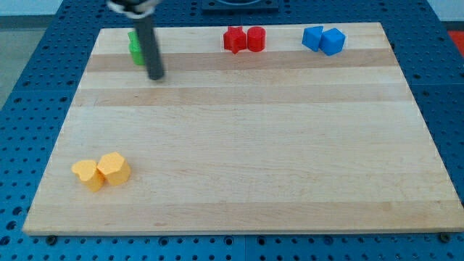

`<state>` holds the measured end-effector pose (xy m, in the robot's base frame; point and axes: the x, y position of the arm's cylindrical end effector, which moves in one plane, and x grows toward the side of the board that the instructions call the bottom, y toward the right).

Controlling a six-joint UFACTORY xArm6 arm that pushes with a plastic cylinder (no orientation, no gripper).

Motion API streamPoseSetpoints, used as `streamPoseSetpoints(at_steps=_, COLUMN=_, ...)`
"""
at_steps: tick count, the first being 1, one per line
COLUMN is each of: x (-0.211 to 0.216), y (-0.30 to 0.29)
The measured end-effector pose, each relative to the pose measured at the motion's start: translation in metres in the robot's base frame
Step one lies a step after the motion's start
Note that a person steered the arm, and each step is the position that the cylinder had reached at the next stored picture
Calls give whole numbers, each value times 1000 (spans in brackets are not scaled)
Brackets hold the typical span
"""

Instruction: Separate the green blocks

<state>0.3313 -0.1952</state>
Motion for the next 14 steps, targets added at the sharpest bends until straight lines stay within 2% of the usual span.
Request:
streamPoseSetpoints(at_steps=1, x=0, y=-84)
streamPoseSetpoints(at_steps=2, x=-4, y=-110)
streamPoseSetpoints(at_steps=5, x=-110, y=-88)
streamPoseSetpoints(at_steps=8, x=-116, y=-18)
streamPoseSetpoints(at_steps=9, x=-108, y=-8)
streamPoseSetpoints(at_steps=11, x=-59, y=0)
streamPoseSetpoints(at_steps=14, x=43, y=93)
